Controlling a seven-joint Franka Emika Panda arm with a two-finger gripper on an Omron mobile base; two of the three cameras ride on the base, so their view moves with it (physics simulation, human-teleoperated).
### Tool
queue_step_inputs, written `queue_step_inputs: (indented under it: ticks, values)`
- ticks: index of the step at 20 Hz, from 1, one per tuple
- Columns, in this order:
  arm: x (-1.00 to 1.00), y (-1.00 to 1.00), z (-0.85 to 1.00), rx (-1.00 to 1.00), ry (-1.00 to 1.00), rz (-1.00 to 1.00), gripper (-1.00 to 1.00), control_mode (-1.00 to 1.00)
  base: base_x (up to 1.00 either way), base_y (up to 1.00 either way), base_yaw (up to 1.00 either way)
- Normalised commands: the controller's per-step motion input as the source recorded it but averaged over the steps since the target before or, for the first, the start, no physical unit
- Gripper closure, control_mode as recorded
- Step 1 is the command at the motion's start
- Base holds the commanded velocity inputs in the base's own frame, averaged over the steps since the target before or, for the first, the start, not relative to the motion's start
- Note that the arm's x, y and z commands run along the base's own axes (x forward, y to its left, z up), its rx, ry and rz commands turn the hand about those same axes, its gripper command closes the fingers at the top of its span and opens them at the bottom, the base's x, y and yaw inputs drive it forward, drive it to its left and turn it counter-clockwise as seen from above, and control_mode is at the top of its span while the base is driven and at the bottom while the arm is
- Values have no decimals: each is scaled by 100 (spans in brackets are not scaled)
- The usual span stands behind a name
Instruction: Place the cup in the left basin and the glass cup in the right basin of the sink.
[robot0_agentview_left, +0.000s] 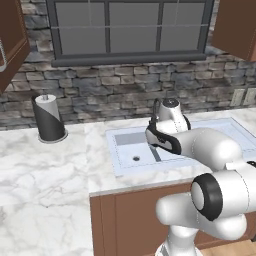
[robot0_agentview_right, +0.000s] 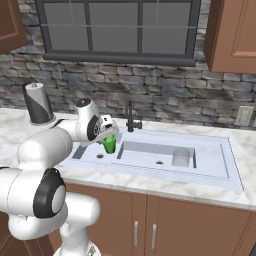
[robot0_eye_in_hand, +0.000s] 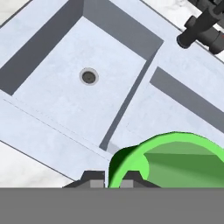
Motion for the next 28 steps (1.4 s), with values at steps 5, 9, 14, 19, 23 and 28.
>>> queue_step_inputs:
  ticks: [5,9,14,19,23,28]
  values:
    - [0,0,0,0,0,0,100,100,5,1,0]
    - [0,0,0,0,0,0,100,100,2,0,0]
    - [10,0,0,0,0,0,100,-100,0,0,0]
    - [26,7,0,0,0,0,100,-100,0,0,0]
    - [19,16,0,-1,0,0,100,-100,0,0,0]
    - [5,26,0,-3,0,0,100,-100,0,0,0]
